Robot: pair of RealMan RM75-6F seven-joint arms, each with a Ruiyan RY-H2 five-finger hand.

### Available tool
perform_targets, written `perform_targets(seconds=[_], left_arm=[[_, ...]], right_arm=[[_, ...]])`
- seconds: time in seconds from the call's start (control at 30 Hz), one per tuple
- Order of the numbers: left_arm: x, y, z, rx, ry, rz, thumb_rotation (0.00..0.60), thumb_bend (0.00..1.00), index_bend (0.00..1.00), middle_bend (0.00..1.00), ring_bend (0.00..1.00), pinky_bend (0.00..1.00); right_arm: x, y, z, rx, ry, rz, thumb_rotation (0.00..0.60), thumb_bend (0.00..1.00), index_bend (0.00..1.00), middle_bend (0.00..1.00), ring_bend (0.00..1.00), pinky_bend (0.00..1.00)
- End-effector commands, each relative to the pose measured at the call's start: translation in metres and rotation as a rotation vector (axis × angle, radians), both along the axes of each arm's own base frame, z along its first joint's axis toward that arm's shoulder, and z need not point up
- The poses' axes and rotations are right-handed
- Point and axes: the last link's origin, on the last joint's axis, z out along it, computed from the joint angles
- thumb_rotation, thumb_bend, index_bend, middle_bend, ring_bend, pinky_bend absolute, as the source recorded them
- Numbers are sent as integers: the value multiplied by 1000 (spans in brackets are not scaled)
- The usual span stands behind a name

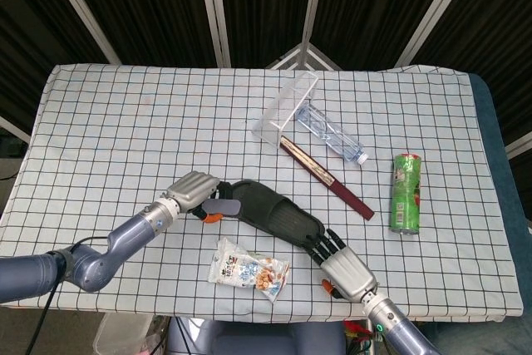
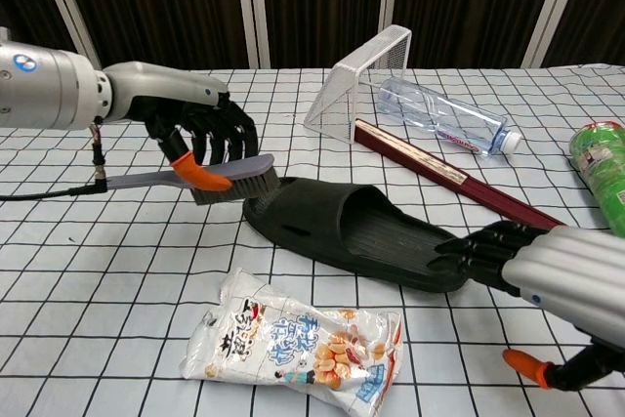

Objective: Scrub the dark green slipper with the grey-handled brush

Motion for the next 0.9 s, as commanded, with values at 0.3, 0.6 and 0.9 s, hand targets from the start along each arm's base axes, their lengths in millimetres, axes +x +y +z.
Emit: perform_targets(seconds=[0.3, 0.6, 0.9], left_arm=[[-66, -21, 4, -1, 84, 38, 600, 707, 573, 605, 436, 447], [-99, -19, -9, 24, 109, 74, 600, 666, 537, 549, 386, 316], [-100, -20, -18, 20, 89, 52, 600, 296, 249, 344, 215, 264]], right_arm=[[-20, 12, 32, -173, 31, -60, 523, 497, 0, 0, 0, 0], [-34, 20, 40, -192, 42, -93, 522, 497, 0, 0, 0, 0], [-36, 17, 43, -201, 38, -98, 523, 497, 0, 0, 0, 0]])
